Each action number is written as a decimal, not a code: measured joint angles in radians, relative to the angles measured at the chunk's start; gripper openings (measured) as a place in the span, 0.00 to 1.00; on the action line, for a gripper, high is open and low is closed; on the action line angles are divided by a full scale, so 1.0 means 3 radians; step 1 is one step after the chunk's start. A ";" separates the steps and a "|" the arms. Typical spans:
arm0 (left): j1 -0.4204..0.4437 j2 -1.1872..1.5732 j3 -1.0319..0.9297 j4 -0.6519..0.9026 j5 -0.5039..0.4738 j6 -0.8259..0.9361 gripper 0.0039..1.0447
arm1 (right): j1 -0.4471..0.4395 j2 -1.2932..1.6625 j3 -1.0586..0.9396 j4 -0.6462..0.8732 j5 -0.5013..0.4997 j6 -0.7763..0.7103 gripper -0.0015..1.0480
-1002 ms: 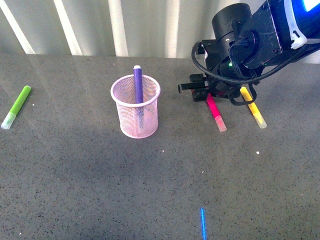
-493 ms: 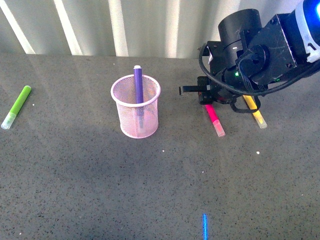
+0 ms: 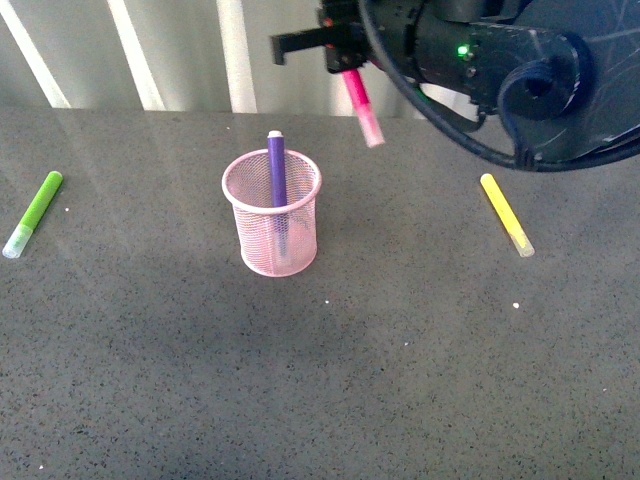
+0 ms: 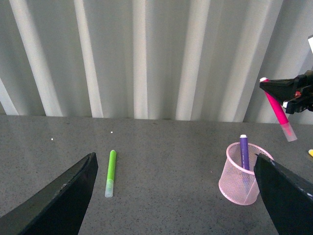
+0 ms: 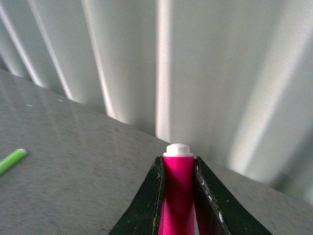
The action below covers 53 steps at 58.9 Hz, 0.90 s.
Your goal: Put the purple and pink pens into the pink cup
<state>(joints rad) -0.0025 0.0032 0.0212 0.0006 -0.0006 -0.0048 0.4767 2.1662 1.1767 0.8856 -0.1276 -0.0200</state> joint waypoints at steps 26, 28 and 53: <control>0.0000 0.0000 0.0000 0.0000 0.0000 0.0000 0.94 | 0.0441 0.0425 0.0294 0.0303 -0.0223 -0.0183 0.12; 0.0000 0.0000 0.0000 0.0000 0.0001 0.0000 0.94 | 0.0440 0.0444 0.0333 0.0290 -0.0235 -0.0184 0.12; 0.0000 0.0000 0.0000 0.0000 0.0001 0.0000 0.94 | 0.0411 0.0744 0.0526 0.0254 -0.0271 -0.0206 0.12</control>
<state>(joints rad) -0.0025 0.0032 0.0212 0.0006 -0.0002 -0.0048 0.5999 2.3894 1.3346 0.9619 -0.2089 -0.0818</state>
